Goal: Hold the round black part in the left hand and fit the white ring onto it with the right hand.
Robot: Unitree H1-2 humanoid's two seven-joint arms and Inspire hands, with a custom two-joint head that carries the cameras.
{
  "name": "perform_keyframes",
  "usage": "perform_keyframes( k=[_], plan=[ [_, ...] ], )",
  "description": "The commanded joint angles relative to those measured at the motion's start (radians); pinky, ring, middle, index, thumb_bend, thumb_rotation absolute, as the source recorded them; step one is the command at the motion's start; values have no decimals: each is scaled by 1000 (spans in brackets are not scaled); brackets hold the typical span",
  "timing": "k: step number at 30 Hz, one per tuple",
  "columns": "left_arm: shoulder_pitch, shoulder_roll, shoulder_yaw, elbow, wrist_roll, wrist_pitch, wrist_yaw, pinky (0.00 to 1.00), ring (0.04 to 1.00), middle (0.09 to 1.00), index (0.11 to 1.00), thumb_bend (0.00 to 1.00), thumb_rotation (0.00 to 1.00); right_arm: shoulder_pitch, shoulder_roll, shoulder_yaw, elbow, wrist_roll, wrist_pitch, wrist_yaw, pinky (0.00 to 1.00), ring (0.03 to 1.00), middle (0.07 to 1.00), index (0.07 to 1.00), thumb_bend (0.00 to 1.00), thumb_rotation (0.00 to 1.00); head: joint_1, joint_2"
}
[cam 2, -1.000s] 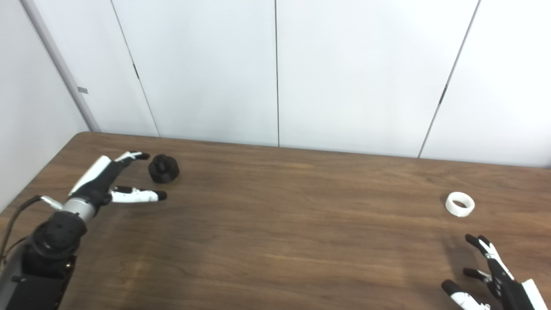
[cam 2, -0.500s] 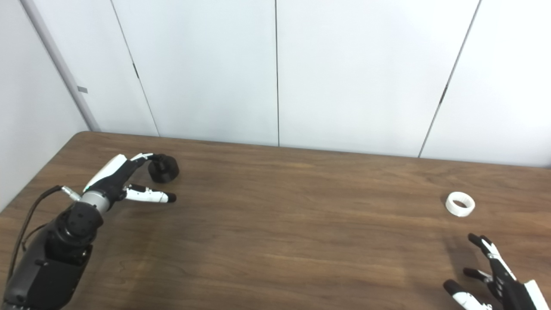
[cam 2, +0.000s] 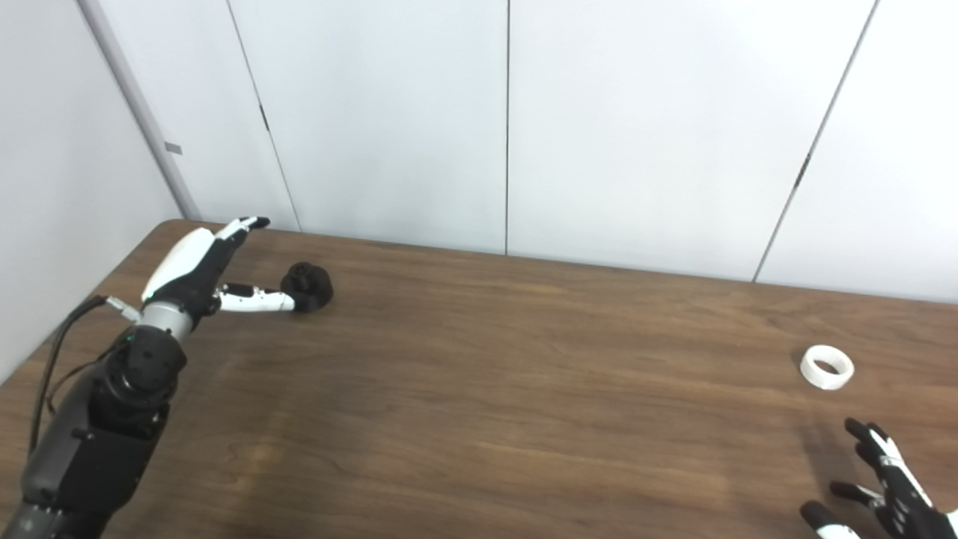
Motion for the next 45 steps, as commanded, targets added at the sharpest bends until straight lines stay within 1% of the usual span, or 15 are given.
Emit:
perform_keyframes(
  k=[1,4,8,13,16,18,20,24,27,29,34,36,38,42,45],
  plan=[
    [-56,43,3,25,22,-12,39,1000,1000,1000,953,1000,338,1,-24,-13,1,-5,6,-3,785,946,1000,909,617,538,1,-1],
    [-81,55,-9,85,21,-14,44,1000,1000,1000,957,1000,326,3,-23,-15,-2,-1,14,-2,762,943,1000,905,632,539,2,-3],
    [-113,65,-44,154,27,6,31,1000,1000,1000,944,1000,305,7,-24,-14,-9,-8,20,-2,783,960,1000,904,627,549,1,1],
    [-139,62,-104,239,42,13,31,1000,1000,1000,935,1000,281,11,-21,-17,-19,3,25,0,784,959,1000,903,642,549,0,7],
    [-150,61,-138,269,48,18,30,1000,1000,1000,941,1000,283,15,-21,-18,-20,5,21,1,781,960,1000,905,627,536,-2,8],
    [-158,58,-155,291,47,18,34,1000,1000,1000,942,1000,285,16,-22,-17,-22,2,21,0,797,960,1000,908,640,557,-2,8],
    [-168,52,-167,318,40,5,42,1000,1000,1000,940,1000,284,17,-22,-17,-23,1,18,-1,786,953,1000,909,641,560,-4,12],
    [-177,40,-183,342,31,-11,47,1000,1000,1000,935,1000,283,19,-21,-17,-30,-4,23,-3,791,951,1000,908,636,556,-4,12],
    [-182,31,-187,360,22,-27,53,1000,1000,1000,941,1000,284,20,-21,-15,-32,-21,20,-7,808,958,1000,905,648,581,-5,11],
    [-186,23,-191,365,23,-24,55,1000,1000,1000,936,1000,284,20,-20,-16,-32,-16,21,-4,813,963,1000,905,649,582,-5,11],
    [-188,18,-201,368,19,-20,52,1000,1000,1000,924,1000,268,22,-17,-16,-38,-21,32,-6,782,961,1000,902,656,572,-9,12],
    [-190,16,-205,371,19,-19,53,1000,1000,1000,909,1000,249,22,-20,-14,-38,-27,29,-6,827,971,1000,905,648,578,-9,12],
    [-190,15,-204,375,12,-24,54,1000,1000,1000,907,1000,235,23,-17,-15,-40,-18,28,-3,838,977,1000,907,656,578,-12,13],
    [-197,9,-204,389,-11,-48,48,1000,1000,1000,903,1000,231,25,-14,-15,-39,-13,33,-3,783,955,1000,909,672,571,-15,13],
    [-205,1,-205,396,-27,-53,45,1000,1000,1000,890,1000,232,28,-15,-12,-50,-24,37,-5,789,953,1000,908,650,570,-17,12]
  ],
)
